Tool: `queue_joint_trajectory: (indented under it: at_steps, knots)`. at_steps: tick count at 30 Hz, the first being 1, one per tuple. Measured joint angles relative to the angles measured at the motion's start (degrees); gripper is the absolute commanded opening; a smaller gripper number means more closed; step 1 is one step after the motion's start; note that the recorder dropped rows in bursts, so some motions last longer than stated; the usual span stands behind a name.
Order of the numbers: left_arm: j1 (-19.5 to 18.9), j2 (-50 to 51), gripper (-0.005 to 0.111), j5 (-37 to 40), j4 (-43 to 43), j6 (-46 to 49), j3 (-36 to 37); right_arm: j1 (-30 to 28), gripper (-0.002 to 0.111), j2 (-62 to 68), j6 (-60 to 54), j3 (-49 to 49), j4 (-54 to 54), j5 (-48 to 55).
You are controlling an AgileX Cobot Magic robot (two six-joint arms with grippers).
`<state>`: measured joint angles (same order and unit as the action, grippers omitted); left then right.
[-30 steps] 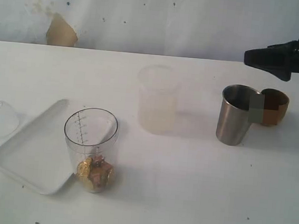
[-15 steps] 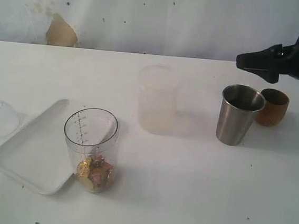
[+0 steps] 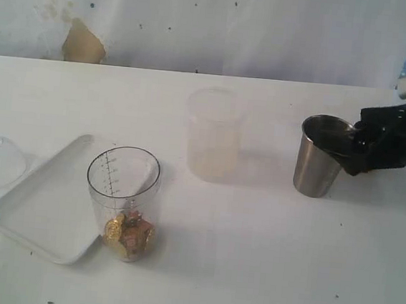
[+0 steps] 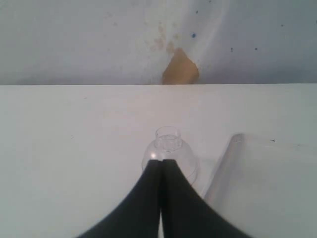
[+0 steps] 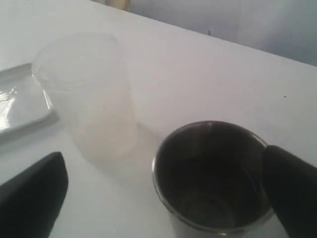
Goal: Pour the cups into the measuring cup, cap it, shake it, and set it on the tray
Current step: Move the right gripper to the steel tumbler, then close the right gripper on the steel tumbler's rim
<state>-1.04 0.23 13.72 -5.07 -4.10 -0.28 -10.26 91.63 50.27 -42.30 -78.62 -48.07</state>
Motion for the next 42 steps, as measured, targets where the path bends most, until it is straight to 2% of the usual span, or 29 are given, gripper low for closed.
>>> queue_joint_trajectory:
  at_steps: [3, 7, 17, 23, 27, 31, 42]
  knots:
    - [0.0, 0.0, 0.000, 0.0, 0.0, 0.0, 0.0, 0.0, 0.099, 2.0, -8.0, 2.9, 7.1, 0.8]
    - [0.0, 0.0, 0.000, 0.0, 0.0, 0.0, 0.0, 0.0, 0.099, 5.7, -16.2, 4.9, 11.0, -0.2]
    - [0.0, 0.0, 0.000, 0.0, 0.0, 0.0, 0.0, 0.0, 0.099, 13.3, -24.4, 5.4, 14.7, -3.4]
    - [0.0, 0.0, 0.000, 0.0, 0.0, 0.0, 0.0, 0.0, 0.099, 18.0, -30.9, 5.4, 21.9, -5.3]
    - [0.0, 0.0, 0.000, 0.0, 0.0, 0.0, 0.0, 0.0, 0.099, 21.5, -35.0, 5.4, 25.3, -10.9]
    - [0.0, 0.0, 0.000, 0.0, 0.0, 0.0, 0.0, 0.0, 0.099, 24.3, -37.0, 5.3, 26.0, -16.6]
    - [0.0, 0.0, 0.000, 0.0, 0.0, 0.0, 0.0, 0.0, 0.099, 31.9, -37.4, 0.3, 26.1, -20.2]
